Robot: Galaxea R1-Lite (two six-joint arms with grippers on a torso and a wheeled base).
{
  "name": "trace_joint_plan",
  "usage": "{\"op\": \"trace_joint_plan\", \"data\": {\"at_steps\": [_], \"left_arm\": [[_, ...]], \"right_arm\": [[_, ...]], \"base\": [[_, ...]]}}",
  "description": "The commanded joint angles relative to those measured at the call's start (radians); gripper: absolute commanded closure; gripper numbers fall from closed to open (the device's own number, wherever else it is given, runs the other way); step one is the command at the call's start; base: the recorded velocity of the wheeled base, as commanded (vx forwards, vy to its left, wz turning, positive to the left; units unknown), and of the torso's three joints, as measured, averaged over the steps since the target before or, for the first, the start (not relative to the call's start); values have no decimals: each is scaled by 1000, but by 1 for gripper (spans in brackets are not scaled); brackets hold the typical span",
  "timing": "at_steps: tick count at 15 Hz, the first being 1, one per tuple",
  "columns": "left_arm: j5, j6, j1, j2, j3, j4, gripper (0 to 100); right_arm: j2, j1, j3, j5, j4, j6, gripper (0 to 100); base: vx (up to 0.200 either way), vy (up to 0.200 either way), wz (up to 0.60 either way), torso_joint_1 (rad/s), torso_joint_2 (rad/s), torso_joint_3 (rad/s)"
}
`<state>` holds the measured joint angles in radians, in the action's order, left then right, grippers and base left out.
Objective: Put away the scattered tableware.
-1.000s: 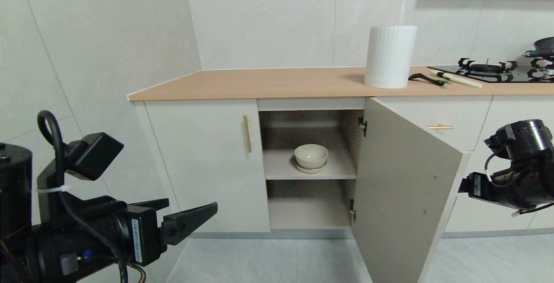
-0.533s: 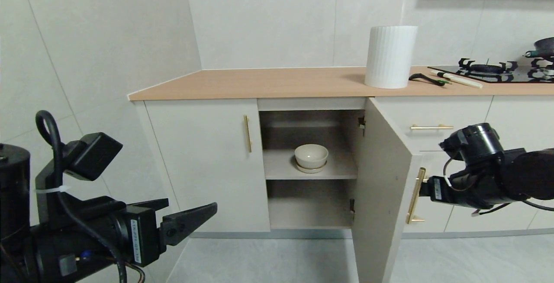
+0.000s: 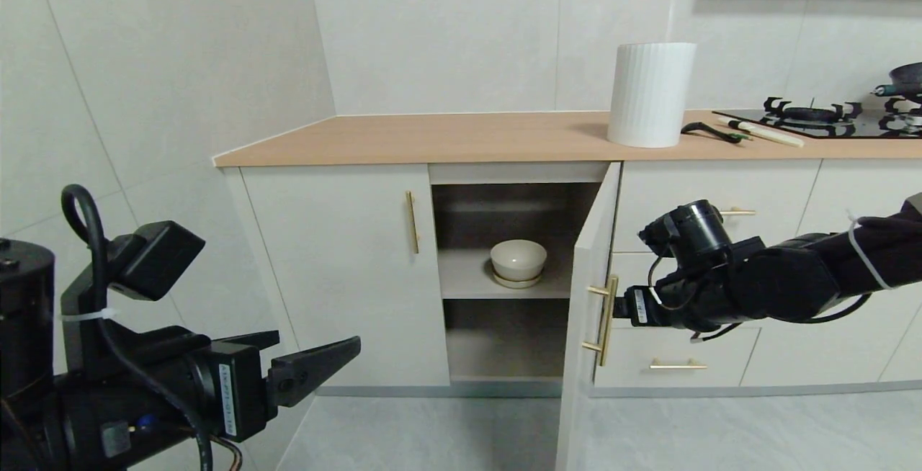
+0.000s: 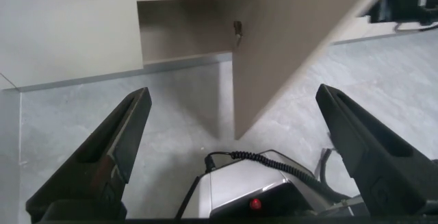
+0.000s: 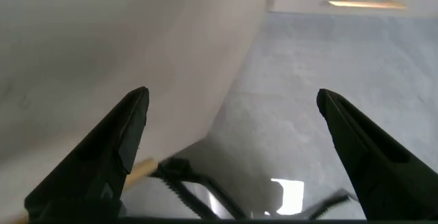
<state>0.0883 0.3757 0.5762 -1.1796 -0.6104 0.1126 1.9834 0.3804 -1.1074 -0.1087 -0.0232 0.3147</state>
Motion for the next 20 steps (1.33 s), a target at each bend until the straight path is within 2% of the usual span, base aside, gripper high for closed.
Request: {"op": "trace_joint_plan", "data": {"at_steps": [1,6,11,17,20], "left_arm": [[1,0,-1,-2,0,-1,0],[10,-1,1,-11,1,-1,0],[8,-1,-4,-15,5,-2,0],[5,-1,-9,-18,5,-2,0],[5,-1,-9,-22,5,-2,0]], "right_arm": [[45,15,-48,7,0,-3,0],[121,34,-106,11,-7,1,0],[172,37,-118,9,-87,14,0],[241,71,-134,6,-261,121,0],[264,77,-178,4,-264,201,0]], "base": [[0,0,0,0,0,0],[0,0,0,0,0,0],[0,0,0,0,0,0],[200,0,0,2,1,0],[200,0,0,4,-1,4]]}}
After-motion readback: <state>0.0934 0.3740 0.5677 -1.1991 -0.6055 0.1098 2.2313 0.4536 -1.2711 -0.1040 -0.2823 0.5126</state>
